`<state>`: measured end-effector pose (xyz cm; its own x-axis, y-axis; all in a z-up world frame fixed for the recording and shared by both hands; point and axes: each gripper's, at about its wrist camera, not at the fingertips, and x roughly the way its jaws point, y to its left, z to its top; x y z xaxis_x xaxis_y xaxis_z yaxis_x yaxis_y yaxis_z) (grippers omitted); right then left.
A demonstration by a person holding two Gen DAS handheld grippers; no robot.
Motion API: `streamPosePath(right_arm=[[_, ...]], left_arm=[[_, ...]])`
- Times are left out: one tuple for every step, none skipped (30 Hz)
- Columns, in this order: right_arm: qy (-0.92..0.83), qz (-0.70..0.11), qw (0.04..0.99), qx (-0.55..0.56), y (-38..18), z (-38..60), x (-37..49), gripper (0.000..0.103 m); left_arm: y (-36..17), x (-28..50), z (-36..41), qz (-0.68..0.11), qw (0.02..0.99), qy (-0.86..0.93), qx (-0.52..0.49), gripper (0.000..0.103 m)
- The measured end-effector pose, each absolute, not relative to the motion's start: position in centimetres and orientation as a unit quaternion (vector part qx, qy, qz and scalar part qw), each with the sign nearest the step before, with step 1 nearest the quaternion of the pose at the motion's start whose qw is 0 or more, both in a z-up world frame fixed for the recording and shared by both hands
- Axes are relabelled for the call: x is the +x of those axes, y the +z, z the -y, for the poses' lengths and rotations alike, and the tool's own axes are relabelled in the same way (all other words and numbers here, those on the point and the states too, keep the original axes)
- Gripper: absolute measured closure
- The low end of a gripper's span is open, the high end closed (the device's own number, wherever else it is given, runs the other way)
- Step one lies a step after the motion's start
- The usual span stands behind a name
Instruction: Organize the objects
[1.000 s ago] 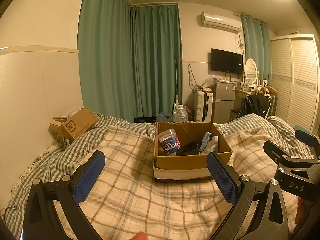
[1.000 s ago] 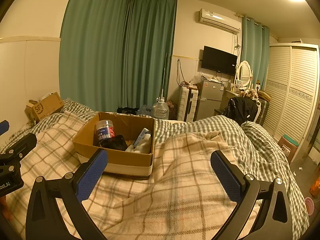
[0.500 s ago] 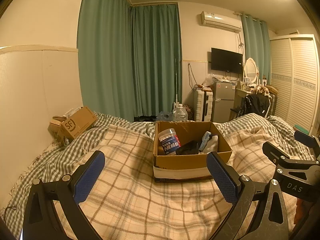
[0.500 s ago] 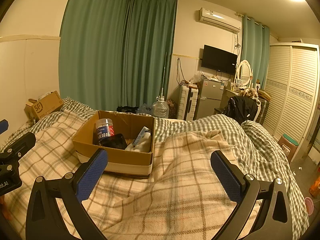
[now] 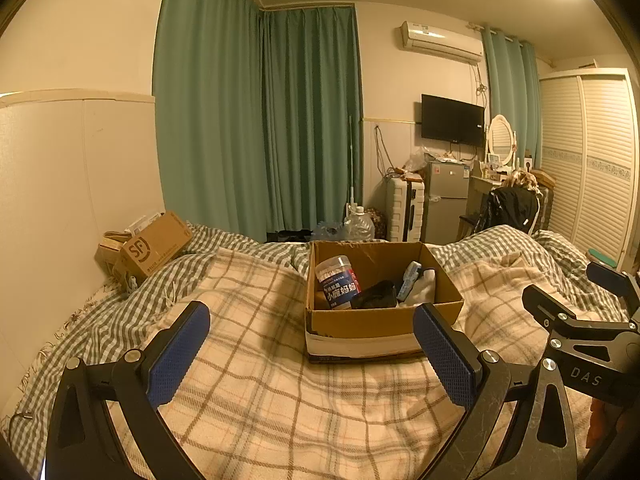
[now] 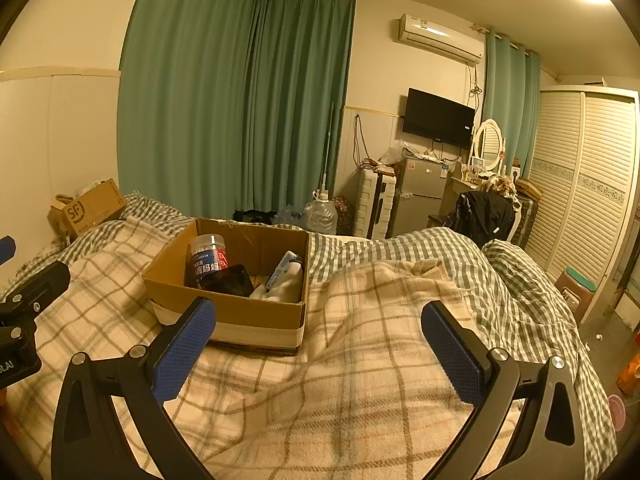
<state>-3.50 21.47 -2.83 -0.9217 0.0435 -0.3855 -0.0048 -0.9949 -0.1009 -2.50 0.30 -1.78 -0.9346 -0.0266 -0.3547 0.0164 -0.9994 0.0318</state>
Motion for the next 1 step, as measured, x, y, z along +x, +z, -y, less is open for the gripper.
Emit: streamPosePath(right_arm=[[0.979,0.049,0.012,-0.197,-2.82,-21.47,-3.5,0.0]], left_arm=[[-1.78,-2.49,-0.31,0.014,0.013,-0.984,0.18,0.0]])
